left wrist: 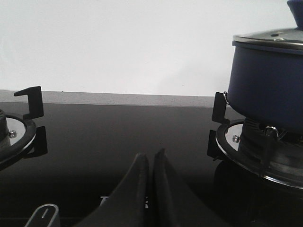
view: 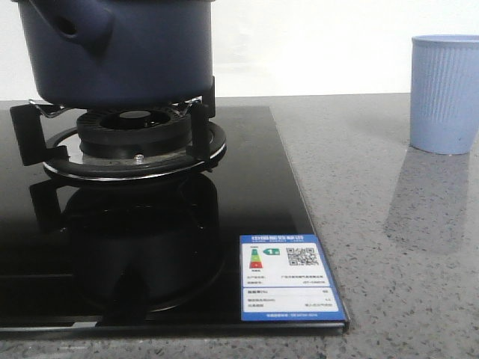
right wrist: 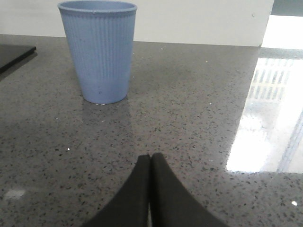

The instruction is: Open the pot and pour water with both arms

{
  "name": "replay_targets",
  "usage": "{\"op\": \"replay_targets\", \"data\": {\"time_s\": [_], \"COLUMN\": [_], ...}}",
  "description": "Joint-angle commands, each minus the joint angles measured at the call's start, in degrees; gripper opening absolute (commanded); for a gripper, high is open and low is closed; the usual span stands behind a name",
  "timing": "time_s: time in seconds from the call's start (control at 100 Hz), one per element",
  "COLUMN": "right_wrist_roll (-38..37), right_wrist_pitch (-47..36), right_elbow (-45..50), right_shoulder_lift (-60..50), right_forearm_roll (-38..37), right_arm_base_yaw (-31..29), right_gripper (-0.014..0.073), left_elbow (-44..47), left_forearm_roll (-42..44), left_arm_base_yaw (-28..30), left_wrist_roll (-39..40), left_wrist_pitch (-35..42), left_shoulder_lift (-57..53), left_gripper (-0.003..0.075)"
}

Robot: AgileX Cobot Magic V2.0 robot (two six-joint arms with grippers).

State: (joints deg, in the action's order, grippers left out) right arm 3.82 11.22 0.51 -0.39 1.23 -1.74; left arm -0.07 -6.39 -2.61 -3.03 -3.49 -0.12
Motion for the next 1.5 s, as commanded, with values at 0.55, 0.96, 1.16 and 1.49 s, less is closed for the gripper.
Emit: {"op": "replay_targets", "data": {"time_s": [0.55,0.96,1.16,1.49], "right_wrist_roll": [0.72,0.72,0.72,0.72], "right_wrist_pitch": [-4.68,-4.68,-4.68,-8.07], "right_elbow": [0.97,0.97,0.97,0.97], "right_shoulder_lift": [-1.41,-1.41,-1.41,-1.41], "right_forearm_roll": [-0.08,-0.08,3.74,19.43], "right_arm_base_yaw": [-0.34,-0.34,-0.34,-0.34], "right_gripper": [-0.0061,-0.0061,-0.0061,-0.0061], "left_elbow": [0.75,0.75,0.75,0.75], "left_forearm_roll": [-0.44,-0.44,-0.44,-6.32], "left_arm_base_yaw": [0.04,0.04,0.04,0.04], "left_wrist_roll": [0.31,0.31,0.31,0.31], "left_wrist_pitch": [4.21,4.21,4.21,4.21], "left_shoulder_lift": [-1.52,-1.52,-1.52,-1.52], "left_gripper": [-0.0016,-0.0016,-0.0016,-0.0016]}}
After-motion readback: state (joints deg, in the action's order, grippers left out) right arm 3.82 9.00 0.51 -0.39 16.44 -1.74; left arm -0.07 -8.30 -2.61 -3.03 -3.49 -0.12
